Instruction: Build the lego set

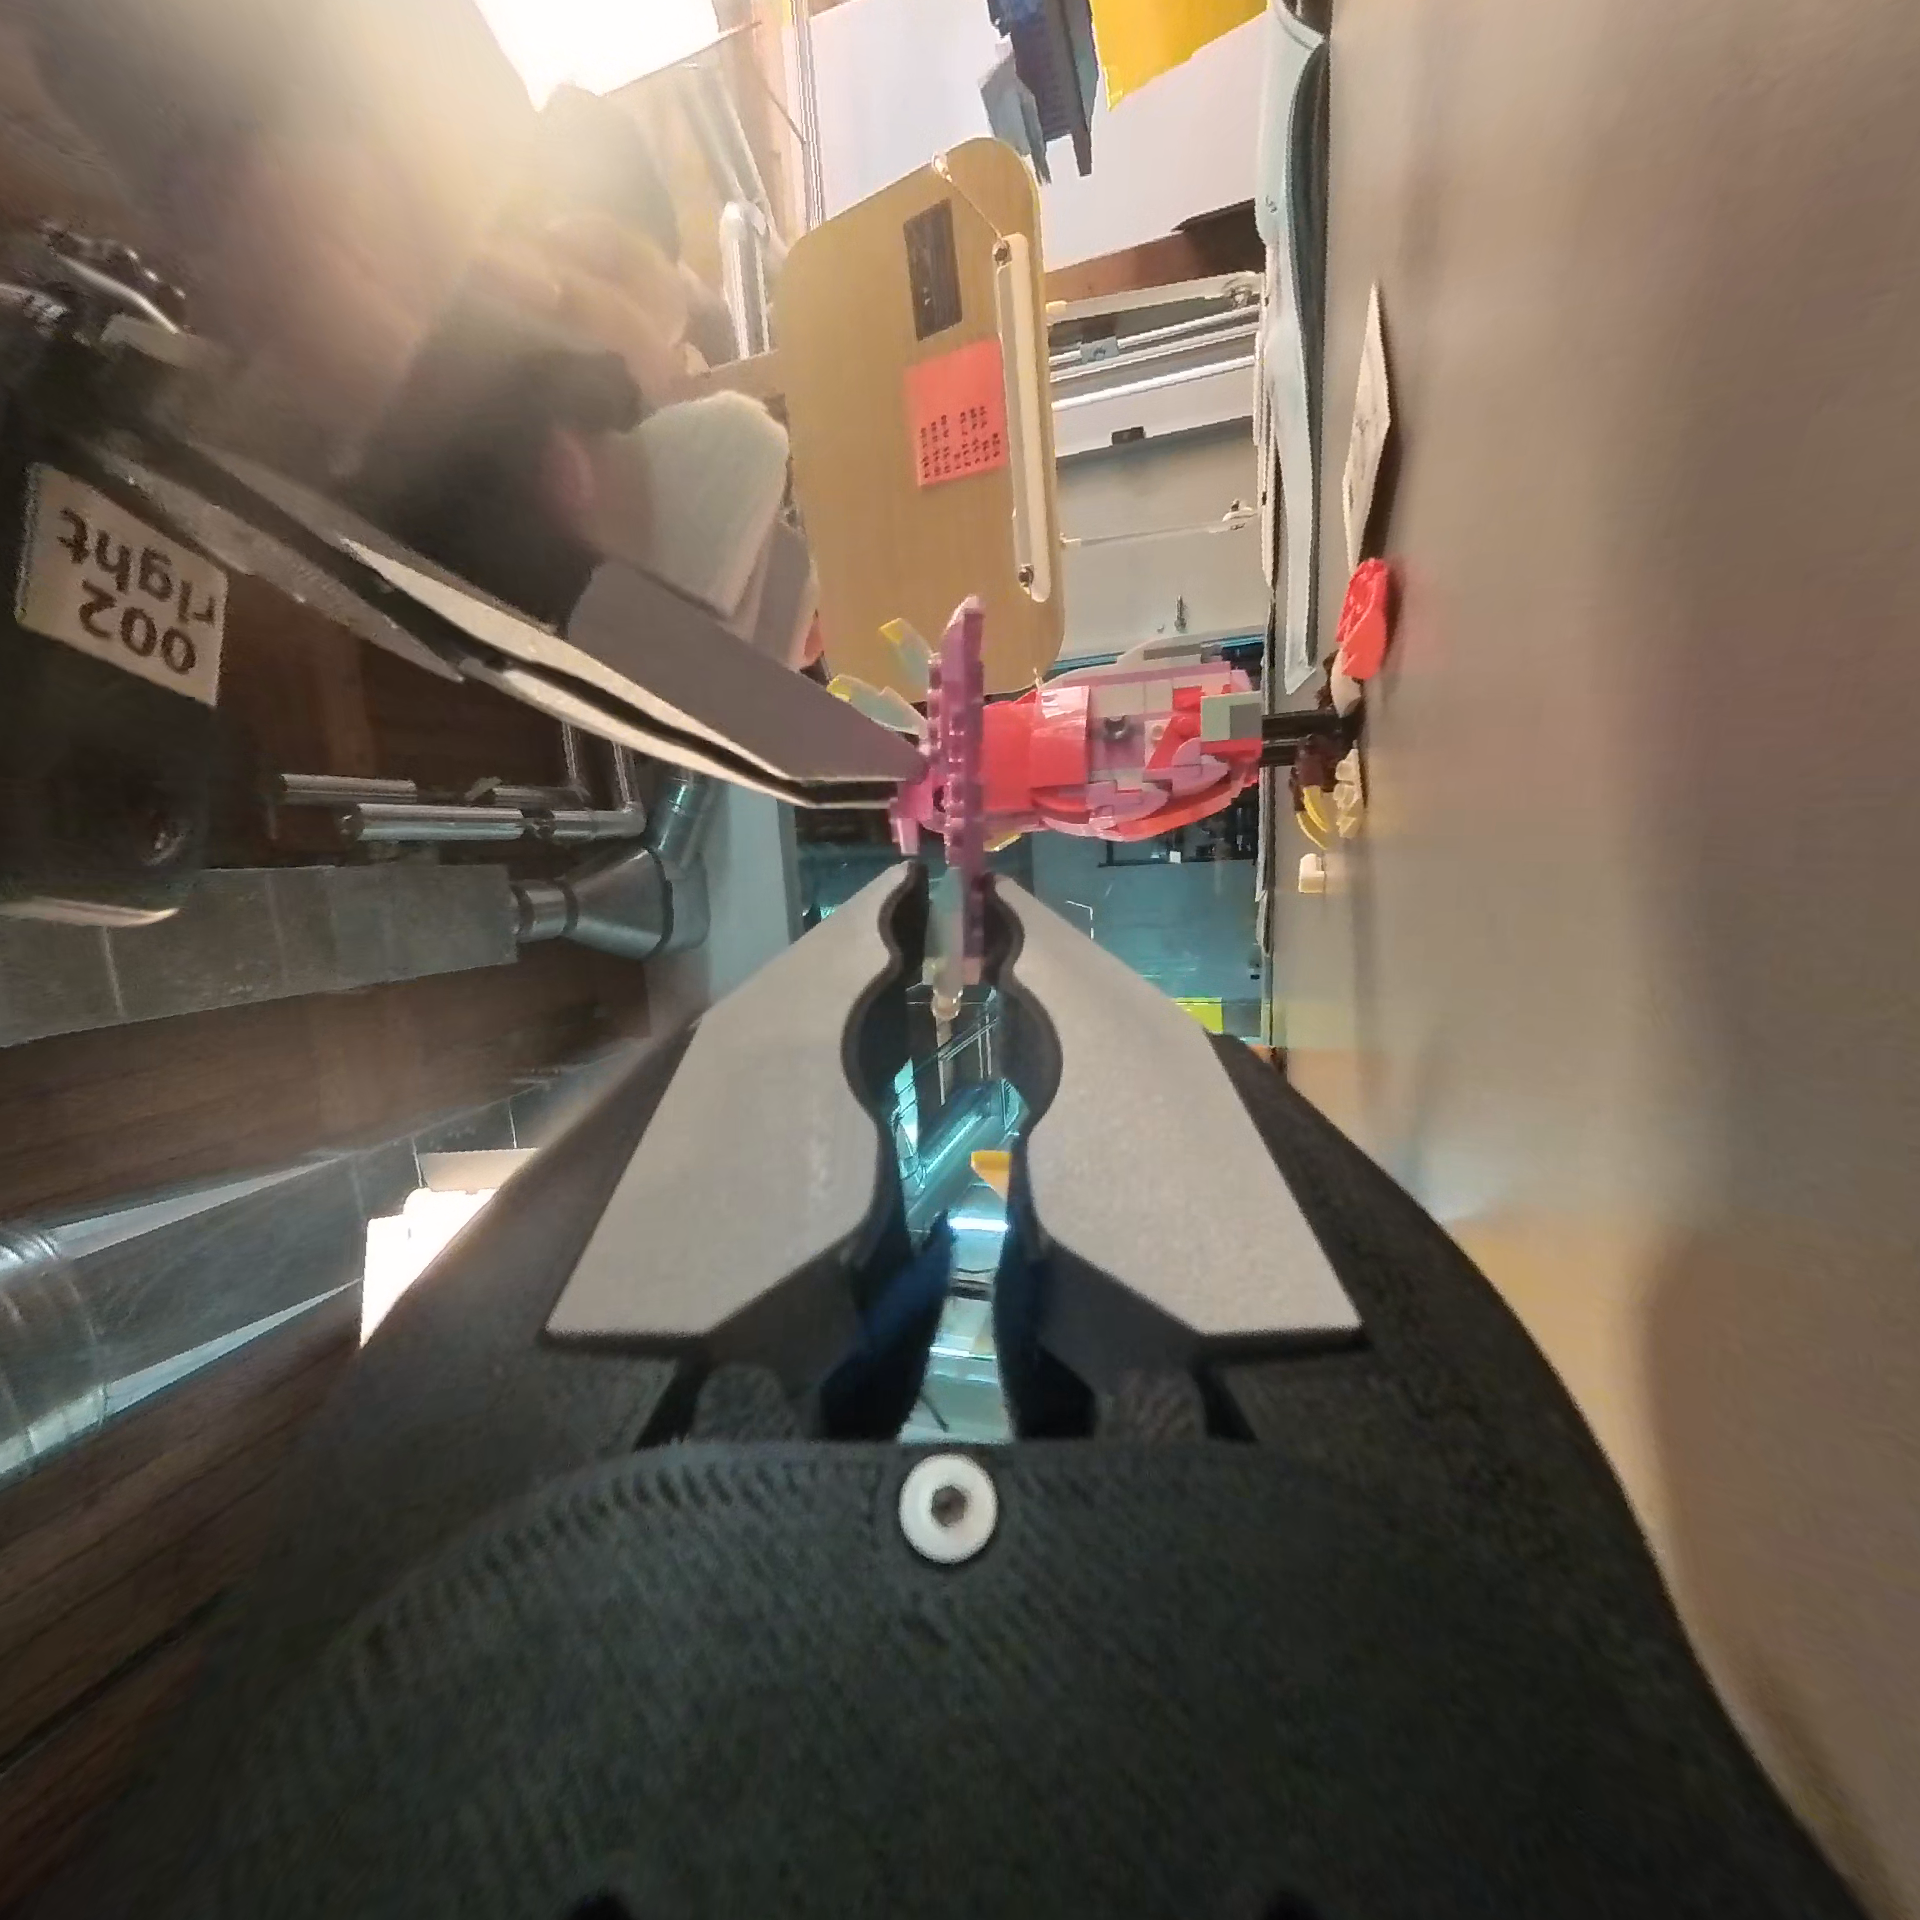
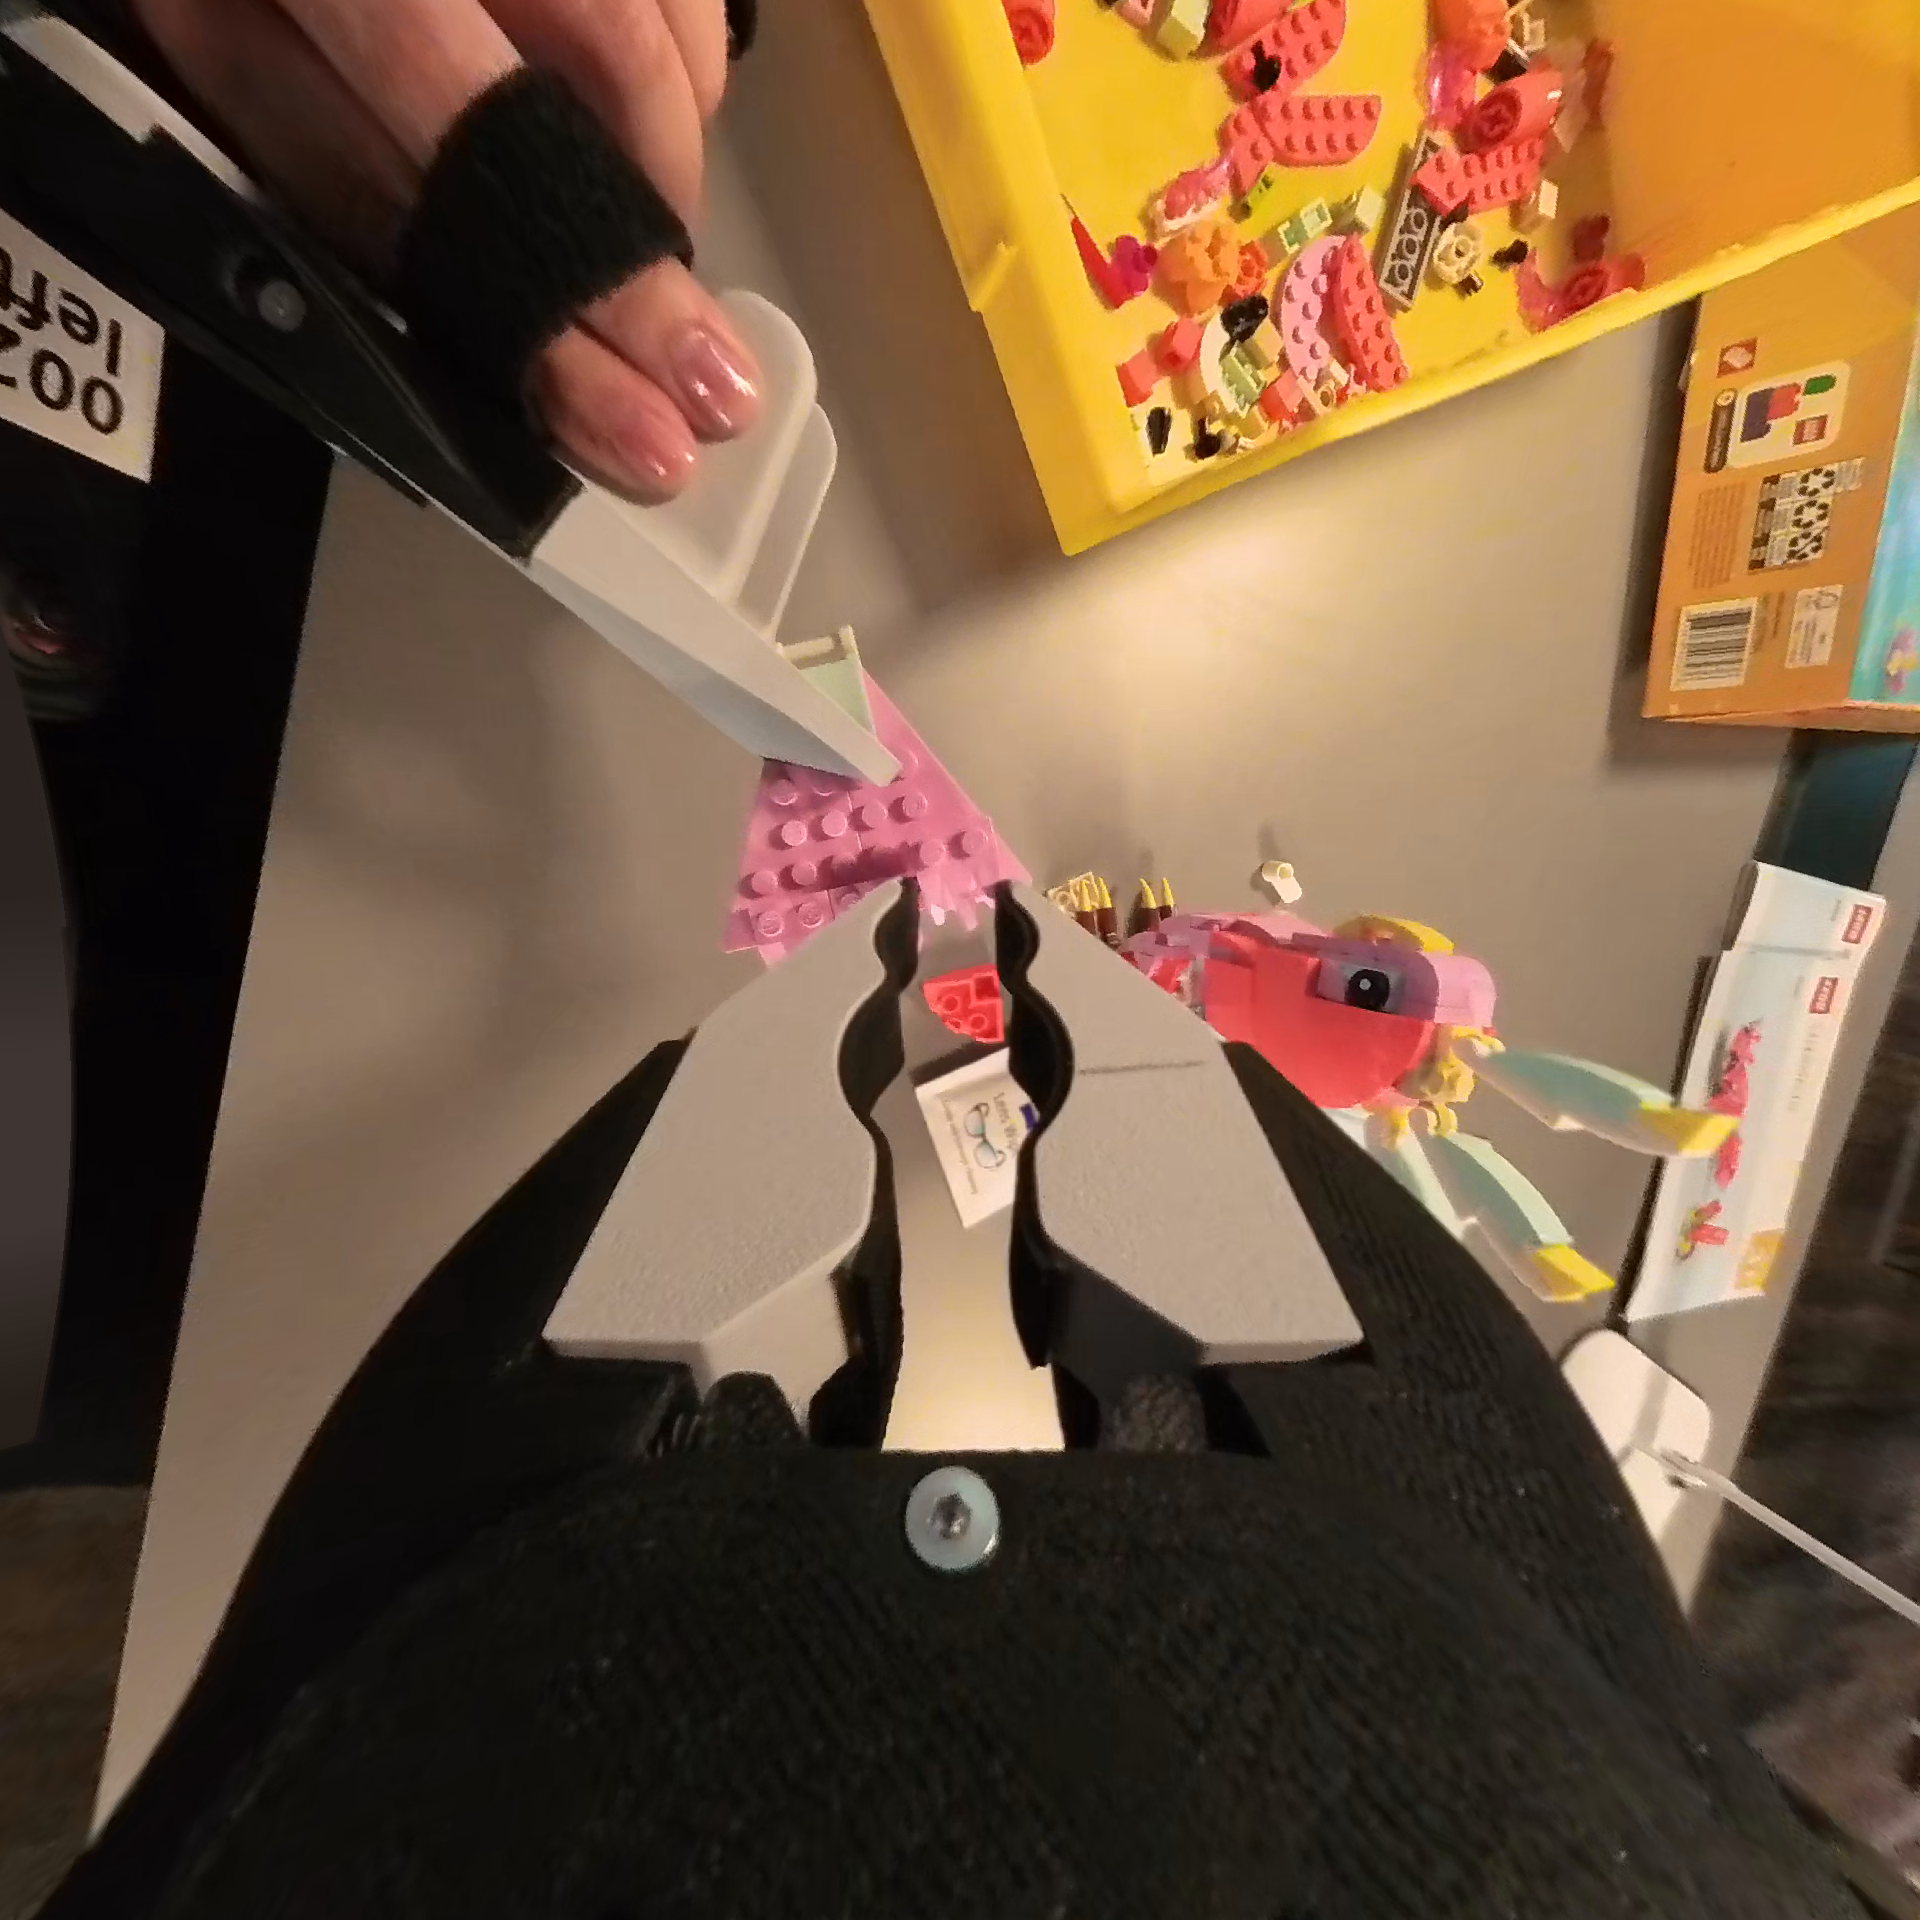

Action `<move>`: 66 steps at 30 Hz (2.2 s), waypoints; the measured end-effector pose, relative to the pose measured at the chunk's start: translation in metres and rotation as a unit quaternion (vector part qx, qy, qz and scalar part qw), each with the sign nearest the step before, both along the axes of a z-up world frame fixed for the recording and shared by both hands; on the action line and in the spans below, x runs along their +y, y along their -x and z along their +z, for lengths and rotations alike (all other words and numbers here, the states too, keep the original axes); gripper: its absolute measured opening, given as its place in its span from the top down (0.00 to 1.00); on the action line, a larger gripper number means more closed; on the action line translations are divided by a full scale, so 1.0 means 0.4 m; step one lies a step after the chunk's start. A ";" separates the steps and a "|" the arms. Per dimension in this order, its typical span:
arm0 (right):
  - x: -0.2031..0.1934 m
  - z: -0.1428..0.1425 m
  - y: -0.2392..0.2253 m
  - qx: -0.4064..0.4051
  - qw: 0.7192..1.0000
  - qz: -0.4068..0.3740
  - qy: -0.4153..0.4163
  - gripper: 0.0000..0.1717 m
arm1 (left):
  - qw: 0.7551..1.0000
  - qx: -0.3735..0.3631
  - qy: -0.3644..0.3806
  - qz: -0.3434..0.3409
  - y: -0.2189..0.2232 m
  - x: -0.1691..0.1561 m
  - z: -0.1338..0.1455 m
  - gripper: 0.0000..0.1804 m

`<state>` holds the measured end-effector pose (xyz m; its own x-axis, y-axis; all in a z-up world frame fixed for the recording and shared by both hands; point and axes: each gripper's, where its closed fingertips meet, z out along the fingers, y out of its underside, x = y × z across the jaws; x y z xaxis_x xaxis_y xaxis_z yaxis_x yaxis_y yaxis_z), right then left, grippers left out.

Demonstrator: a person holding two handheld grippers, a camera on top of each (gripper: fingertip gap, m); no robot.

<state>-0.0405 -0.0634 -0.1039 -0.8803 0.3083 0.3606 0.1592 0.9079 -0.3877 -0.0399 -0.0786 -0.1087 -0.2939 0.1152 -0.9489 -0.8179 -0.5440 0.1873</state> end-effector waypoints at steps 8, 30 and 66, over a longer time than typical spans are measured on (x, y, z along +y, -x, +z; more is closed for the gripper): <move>-0.002 0.001 0.002 -0.009 1.000 0.007 -0.011 0.92 | 1.000 0.000 -0.001 0.001 0.001 -0.001 0.000 0.96; -0.005 -0.040 -0.009 0.379 0.880 0.219 -0.186 0.59 | 0.998 -0.056 0.001 -0.018 0.003 0.003 -0.011 0.96; -0.007 -0.036 -0.025 0.414 0.863 0.262 -0.123 0.90 | 0.986 -0.142 0.005 -0.092 -0.033 0.010 -0.020 0.95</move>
